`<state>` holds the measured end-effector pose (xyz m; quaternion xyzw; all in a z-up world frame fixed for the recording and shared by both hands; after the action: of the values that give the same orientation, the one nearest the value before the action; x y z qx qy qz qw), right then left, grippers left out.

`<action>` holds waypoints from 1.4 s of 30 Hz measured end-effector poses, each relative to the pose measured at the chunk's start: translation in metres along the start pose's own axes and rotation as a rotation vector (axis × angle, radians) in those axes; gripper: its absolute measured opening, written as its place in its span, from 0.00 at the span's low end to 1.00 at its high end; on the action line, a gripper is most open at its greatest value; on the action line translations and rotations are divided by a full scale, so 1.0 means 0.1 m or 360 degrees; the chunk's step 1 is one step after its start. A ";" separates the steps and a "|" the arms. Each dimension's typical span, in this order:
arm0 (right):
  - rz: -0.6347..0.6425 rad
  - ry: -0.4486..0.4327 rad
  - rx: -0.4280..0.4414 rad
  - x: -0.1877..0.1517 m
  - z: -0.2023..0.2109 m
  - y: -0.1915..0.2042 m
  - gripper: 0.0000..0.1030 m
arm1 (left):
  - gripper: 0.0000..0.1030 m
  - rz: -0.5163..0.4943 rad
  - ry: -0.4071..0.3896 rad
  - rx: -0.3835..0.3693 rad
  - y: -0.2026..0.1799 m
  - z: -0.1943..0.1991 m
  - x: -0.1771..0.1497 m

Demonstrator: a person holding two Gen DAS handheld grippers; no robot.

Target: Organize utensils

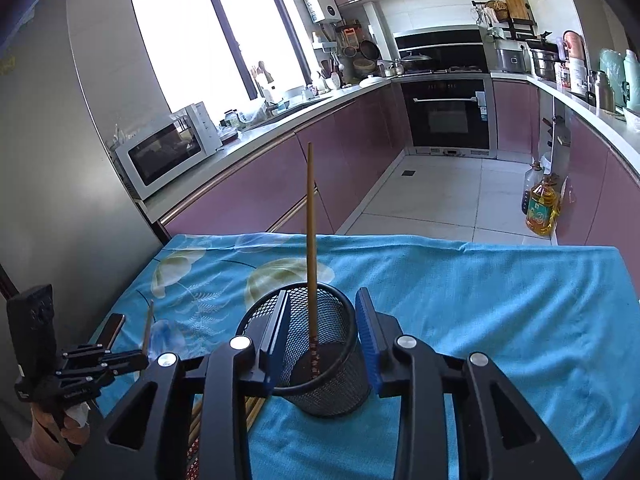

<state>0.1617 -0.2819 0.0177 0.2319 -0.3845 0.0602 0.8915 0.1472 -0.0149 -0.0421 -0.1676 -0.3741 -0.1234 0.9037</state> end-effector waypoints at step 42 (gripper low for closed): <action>-0.0110 -0.0005 0.0060 -0.32 0.11 -0.11 0.37 | 0.14 -0.0233 0.0003 -0.0191 -0.84 -0.85 1.35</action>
<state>0.1357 -0.2946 -0.0029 0.2619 -0.3765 0.0361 0.8879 0.2649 -0.1387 0.0165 -0.1936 -0.3765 -0.2116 0.8809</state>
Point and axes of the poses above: each gripper's, at about its wrist camera, not at the fingertips, and z roughly against the way its jaws point, y to its left, x to its top, the point moved 8 cm from there along -z, roughly the way its jaws point, and after that the axes turned 5 degrees about -z, right-handed, at the moved point
